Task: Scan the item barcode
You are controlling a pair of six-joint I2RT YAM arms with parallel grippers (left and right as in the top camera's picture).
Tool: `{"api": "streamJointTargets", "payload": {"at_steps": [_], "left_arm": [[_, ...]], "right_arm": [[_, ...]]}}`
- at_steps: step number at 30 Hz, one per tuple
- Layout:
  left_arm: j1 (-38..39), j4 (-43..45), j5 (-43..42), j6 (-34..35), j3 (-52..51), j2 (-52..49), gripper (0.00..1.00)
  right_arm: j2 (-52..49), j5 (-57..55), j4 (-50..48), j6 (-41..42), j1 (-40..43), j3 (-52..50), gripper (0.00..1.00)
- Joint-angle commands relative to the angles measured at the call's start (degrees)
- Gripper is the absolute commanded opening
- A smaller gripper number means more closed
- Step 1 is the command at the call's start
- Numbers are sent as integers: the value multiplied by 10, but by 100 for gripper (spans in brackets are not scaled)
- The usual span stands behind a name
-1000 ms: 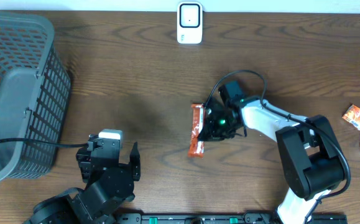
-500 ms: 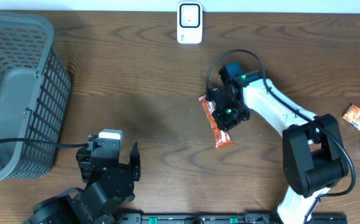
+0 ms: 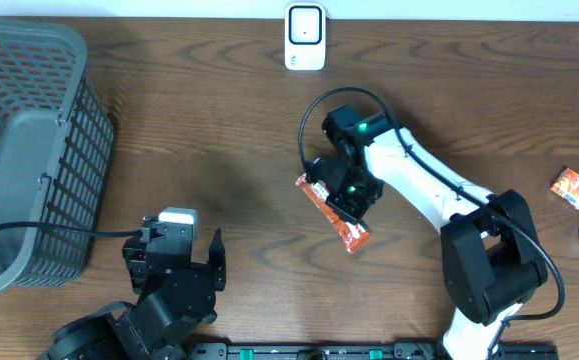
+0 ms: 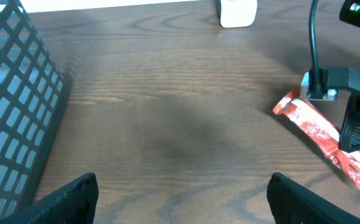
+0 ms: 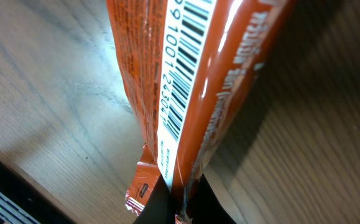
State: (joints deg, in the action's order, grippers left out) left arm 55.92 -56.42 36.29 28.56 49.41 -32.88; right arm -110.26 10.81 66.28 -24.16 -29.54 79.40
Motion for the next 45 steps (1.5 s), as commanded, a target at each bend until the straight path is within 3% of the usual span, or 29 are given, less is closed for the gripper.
{"api": "streamJointTargets", "payload": {"at_steps": [1,7,9,12,15,19,24,27,38,41,45], "left_arm": [[-2,-1,3,7,-4,0,87],[-2,-1,3,7,-4,0,87],[-2,-1,3,7,-4,0,87],[-2,-1,3,7,-4,0,87],[-2,-1,3,7,-4,0,87],[-2,-1,3,7,-4,0,87],[-2,-1,3,7,-4,0,87],[-2,-1,3,7,-4,0,87],[-2,-1,3,7,-4,0,87],[-2,-1,3,7,-4,0,87],[-2,-1,3,7,-4,0,87]], "right_arm": [[-6,-5,-2,-16,-6,12,1],[-6,0,-3,4,-6,12,6],[-6,2,-6,3,-11,12,12],[-6,1,-16,10,-16,12,41],[-6,1,-25,14,-16,12,47],[-6,2,-33,21,-9,12,97],[-6,15,-41,81,17,12,92],[-6,51,-40,81,46,11,97],[-6,270,10,119,272,5,99],[-6,268,12,99,289,-34,99],[-6,272,-77,110,277,-141,99]]}}
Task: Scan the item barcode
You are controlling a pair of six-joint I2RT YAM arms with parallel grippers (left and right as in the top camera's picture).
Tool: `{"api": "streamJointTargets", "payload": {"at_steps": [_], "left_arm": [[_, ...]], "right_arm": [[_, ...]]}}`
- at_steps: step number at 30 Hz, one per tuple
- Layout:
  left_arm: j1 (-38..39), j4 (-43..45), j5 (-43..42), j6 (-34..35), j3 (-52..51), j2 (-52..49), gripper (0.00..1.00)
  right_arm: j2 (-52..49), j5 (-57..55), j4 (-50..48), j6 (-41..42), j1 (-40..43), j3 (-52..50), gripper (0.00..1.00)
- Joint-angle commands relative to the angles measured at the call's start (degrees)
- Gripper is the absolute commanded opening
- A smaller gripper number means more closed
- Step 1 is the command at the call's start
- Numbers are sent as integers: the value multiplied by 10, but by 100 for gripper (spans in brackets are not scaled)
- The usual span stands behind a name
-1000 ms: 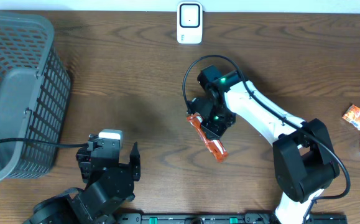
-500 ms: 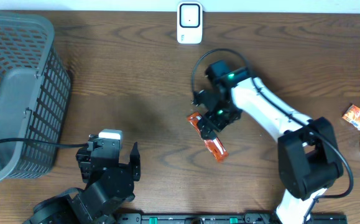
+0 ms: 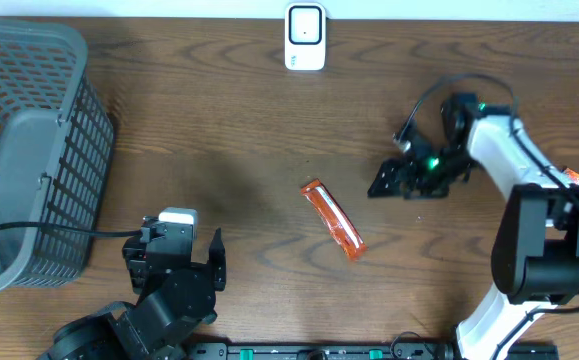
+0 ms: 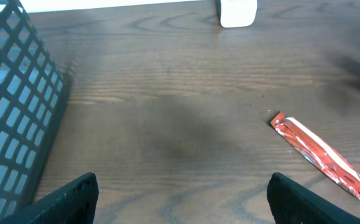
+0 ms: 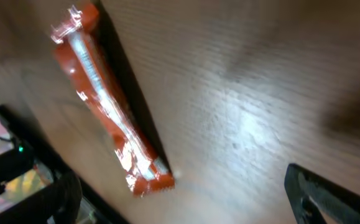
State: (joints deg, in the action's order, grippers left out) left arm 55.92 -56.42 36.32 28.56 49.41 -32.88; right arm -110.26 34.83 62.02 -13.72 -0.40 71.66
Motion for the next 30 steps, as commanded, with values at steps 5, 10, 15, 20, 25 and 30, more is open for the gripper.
{"api": "streamJointTargets", "payload": {"at_steps": [5,10,15,20,25,30], "left_arm": [[-2,-1,3,7,-4,0,87],[-2,-1,3,7,-4,0,87],[-2,-1,3,7,-4,0,87],[-2,-1,3,7,-4,0,87],[-2,-1,3,7,-4,0,87],[-2,-1,3,7,-4,0,87]], "right_arm": [[-6,35,-130,43,-27,-145,99],[-6,32,-172,45,-56,-171,99],[-6,-66,-196,106,-121,-179,99],[-6,-126,-189,115,-177,-179,97],[-6,-149,-185,146,-197,-179,84],[-6,-150,-185,146,-197,-179,32]]}}
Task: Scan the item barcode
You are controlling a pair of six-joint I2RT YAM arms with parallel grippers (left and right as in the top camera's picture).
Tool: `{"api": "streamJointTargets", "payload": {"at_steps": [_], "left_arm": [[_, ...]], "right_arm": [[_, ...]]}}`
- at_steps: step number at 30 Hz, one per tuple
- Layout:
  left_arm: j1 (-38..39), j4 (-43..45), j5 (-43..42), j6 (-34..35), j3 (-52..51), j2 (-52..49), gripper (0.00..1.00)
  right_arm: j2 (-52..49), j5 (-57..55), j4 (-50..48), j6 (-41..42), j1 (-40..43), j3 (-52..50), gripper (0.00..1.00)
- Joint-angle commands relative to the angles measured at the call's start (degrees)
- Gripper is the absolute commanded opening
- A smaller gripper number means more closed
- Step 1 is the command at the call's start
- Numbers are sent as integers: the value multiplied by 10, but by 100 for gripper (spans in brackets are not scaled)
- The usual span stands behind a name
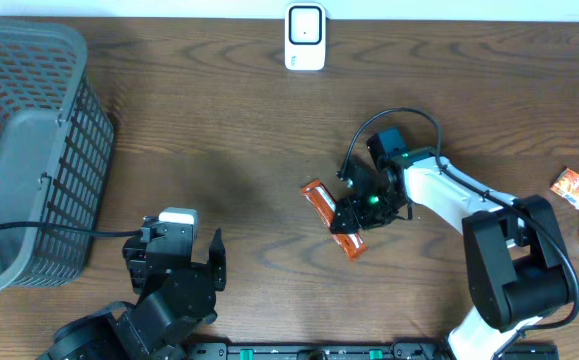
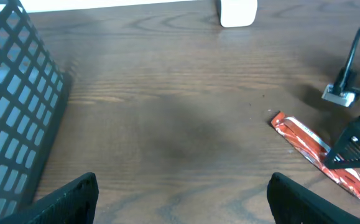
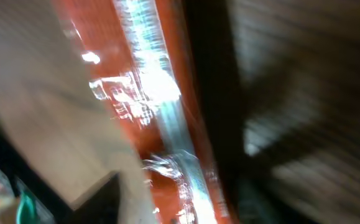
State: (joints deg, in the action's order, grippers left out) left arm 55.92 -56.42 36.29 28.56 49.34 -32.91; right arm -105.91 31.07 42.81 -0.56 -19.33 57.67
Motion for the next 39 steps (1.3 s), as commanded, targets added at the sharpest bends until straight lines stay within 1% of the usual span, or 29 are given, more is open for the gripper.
{"api": "streamJointTargets", "payload": {"at_steps": [1,2,3,4,9,14,16,20,28,35,39], "left_arm": [[-2,-1,3,7,-4,1,87],[-2,-1,3,7,-4,1,87],[-2,-1,3,7,-4,1,87],[-2,-1,3,7,-4,1,87],[-2,-1,3,7,-4,1,87],[-2,-1,3,7,-4,1,87],[-2,-1,3,7,-4,1,87],[-2,-1,3,7,-4,1,87],[-2,-1,3,7,-4,1,87],[-2,-1,3,7,-4,1,87],[-2,-1,3,7,-4,1,87]], "right_arm": [[-50,-113,7,14,-8,-39,21],[-50,-116,7,14,-8,-39,14],[-50,-117,7,14,-8,-39,5],[-50,-118,6,14,-8,-39,1],[-50,-144,7,15,-8,-37,1],[-36,-213,9,35,-8,-29,1],[-9,-236,9,32,-8,-22,1],[45,-235,19,3,-8,1,1],[168,-224,85,-47,-18,49,1],[254,-199,105,-60,-40,50,1],[299,-188,141,-79,-61,50,1]]}}
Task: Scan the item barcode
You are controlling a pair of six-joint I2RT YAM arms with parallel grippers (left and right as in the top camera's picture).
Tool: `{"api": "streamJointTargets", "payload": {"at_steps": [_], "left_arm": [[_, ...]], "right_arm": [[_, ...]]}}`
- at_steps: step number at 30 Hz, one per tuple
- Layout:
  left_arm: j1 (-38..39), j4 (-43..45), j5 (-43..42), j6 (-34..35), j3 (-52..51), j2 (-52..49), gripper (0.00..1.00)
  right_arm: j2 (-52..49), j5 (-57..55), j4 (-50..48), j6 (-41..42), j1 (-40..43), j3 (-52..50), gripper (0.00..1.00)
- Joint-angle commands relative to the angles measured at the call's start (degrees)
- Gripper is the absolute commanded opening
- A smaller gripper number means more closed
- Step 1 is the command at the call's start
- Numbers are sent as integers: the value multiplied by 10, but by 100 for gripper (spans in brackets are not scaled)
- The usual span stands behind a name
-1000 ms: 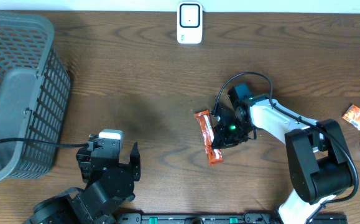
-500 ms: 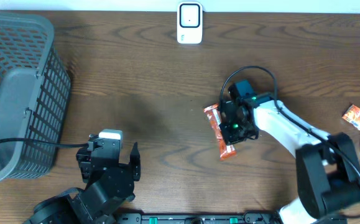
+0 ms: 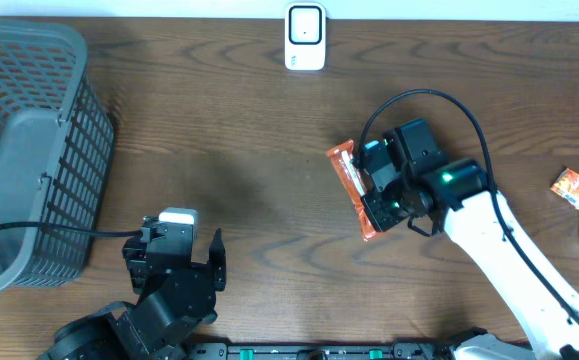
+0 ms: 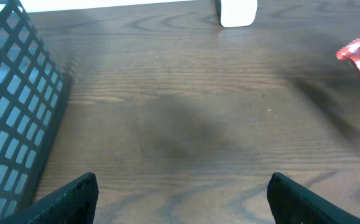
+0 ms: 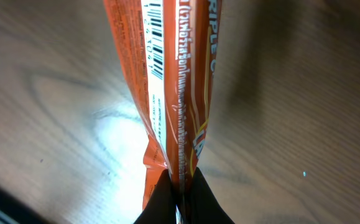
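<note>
An orange snack bar [image 3: 354,190] hangs above the table's middle, pinched at one end by my right gripper [image 3: 381,205], which is shut on it. In the right wrist view the orange snack bar [image 5: 176,81] runs up from the closed fingers [image 5: 198,199], its barcode showing near the top. Its tip also shows at the right edge of the left wrist view, orange snack bar. The white scanner [image 3: 305,37] stands at the table's far edge, also white scanner [image 4: 237,12]. My left gripper [image 4: 183,199] stays open near the front edge, holding nothing.
A grey mesh basket [image 3: 19,150] fills the left side. At the far right lie a small orange packet [image 3: 574,187] and a green-and-white container. A black cable [image 3: 29,232] runs from the left arm towards the basket.
My right gripper, which was down over the bar lying on the table, is now shut on it and holds it lifted, slightly to the right. The left arm has not moved.
At first my right gripper held the bar near the table's middle. Then the bar lay free on the table and the gripper was open off to the right. It returned over the bar, and now grips it raised again.
</note>
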State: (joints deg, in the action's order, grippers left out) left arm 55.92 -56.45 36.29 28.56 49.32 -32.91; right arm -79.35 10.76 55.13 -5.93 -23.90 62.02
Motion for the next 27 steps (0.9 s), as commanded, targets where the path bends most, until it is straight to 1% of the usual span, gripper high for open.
{"api": "streamJointTargets", "payload": {"at_steps": [1,7,11,16,18,22,27], "left_arm": [[-2,-1,3,7,-3,1,87],[-2,-1,3,7,-3,1,87],[-2,-1,3,7,-3,1,87],[-2,-1,3,7,-3,1,87],[-2,-1,3,7,-3,1,87],[-2,-1,3,7,-3,1,87],[-2,-1,3,7,-3,1,87]], "right_arm": [[42,16,22,-25,-19,7,1],[80,24,28,-26,-37,7,1],[85,42,28,-26,-40,7,1],[85,35,14,-26,-40,7,1],[81,10,-18,-23,-40,7,1],[65,-106,-122,7,-40,7,1],[-17,-254,-261,12,-38,9,1]]}}
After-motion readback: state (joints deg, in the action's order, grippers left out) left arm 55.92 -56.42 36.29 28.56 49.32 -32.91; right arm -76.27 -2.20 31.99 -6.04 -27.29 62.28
